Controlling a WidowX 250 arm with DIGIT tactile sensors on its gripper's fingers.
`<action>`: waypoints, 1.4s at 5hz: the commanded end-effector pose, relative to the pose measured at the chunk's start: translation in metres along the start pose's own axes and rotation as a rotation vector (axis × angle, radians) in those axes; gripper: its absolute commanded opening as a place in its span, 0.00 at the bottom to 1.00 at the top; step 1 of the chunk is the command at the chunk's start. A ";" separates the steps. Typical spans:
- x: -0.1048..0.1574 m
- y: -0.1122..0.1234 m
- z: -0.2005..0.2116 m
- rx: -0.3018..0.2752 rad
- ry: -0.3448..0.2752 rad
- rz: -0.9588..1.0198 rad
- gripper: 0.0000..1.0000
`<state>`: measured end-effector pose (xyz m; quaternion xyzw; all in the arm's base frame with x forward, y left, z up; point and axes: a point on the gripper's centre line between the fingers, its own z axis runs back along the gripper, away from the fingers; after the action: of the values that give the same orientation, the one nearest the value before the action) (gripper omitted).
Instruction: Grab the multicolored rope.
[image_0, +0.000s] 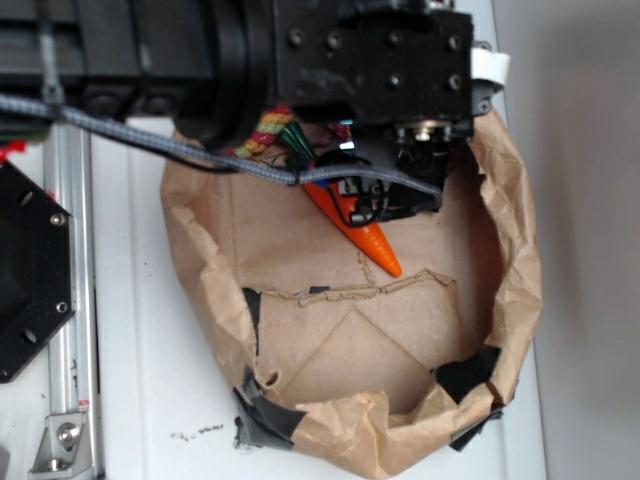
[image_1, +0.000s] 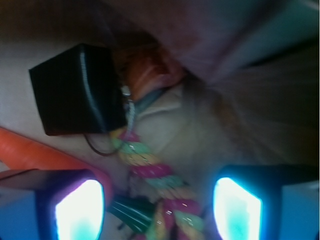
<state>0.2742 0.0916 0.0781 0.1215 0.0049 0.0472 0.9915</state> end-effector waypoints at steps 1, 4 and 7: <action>0.014 -0.010 -0.012 -0.029 -0.066 0.081 1.00; -0.013 0.000 -0.051 -0.157 -0.015 -0.148 1.00; -0.021 0.021 -0.078 -0.144 0.096 -0.103 1.00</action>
<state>0.2658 0.1134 0.0121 0.0496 0.0467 -0.0213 0.9975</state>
